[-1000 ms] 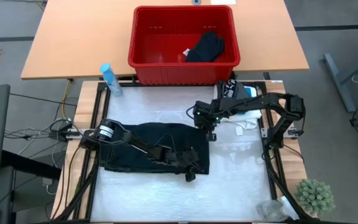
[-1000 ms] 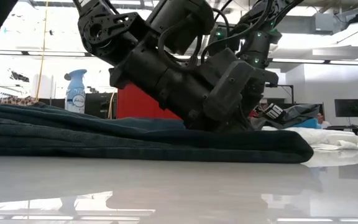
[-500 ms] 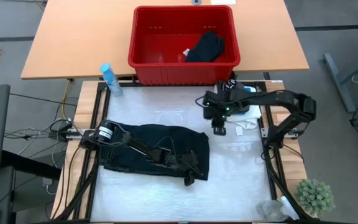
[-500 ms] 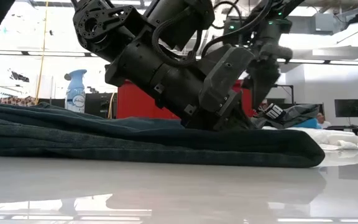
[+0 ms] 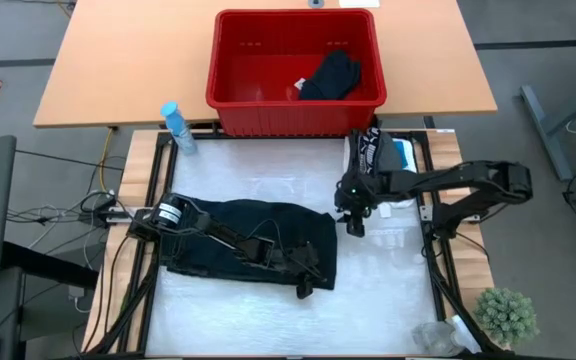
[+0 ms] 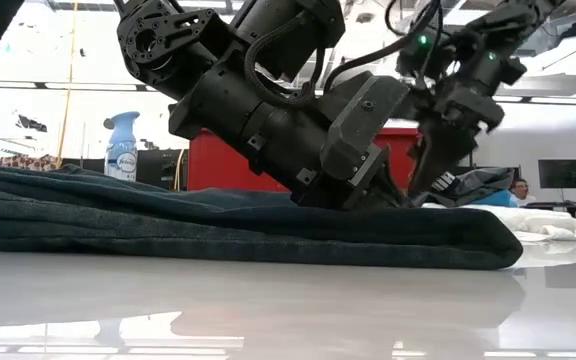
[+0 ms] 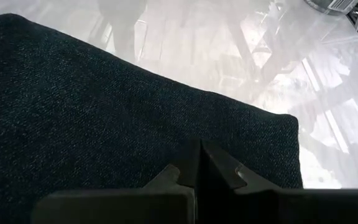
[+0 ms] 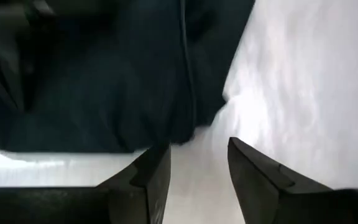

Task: Fold laundry
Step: Fold the blue pants

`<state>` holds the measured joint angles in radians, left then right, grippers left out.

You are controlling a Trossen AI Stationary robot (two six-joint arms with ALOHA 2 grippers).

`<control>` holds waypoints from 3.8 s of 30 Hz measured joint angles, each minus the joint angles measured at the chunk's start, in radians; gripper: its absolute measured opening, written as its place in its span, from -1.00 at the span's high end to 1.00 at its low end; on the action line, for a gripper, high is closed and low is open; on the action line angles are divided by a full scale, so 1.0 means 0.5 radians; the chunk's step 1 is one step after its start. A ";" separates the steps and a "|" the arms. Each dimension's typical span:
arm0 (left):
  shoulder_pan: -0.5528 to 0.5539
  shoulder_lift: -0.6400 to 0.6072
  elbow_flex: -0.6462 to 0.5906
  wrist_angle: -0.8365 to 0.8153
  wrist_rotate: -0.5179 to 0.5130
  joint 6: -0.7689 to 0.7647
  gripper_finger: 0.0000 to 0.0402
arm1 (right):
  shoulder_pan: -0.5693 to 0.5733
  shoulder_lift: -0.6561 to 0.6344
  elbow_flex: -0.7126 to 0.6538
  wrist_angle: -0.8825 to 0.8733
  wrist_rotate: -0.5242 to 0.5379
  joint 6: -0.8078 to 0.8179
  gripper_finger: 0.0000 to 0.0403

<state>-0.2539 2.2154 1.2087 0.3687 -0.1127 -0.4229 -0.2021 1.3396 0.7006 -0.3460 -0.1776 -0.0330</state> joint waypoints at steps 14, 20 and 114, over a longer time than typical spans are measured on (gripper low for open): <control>0.000 0.000 -0.002 0.005 0.006 0.030 1.00 | 0.048 0.315 -0.097 0.344 -0.001 0.023 0.10; 0.000 0.000 -0.002 0.006 0.007 0.036 1.00 | 0.055 0.320 -0.096 0.342 0.023 0.011 0.55; 0.422 -1.523 2.118 -2.878 0.297 0.772 1.00 | -0.741 -2.131 -0.121 0.365 -0.784 1.383 0.62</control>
<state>-0.0431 1.4541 2.2677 -1.0704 0.0358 -0.0366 -0.5725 0.2741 0.6402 -0.1633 -0.5698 0.6584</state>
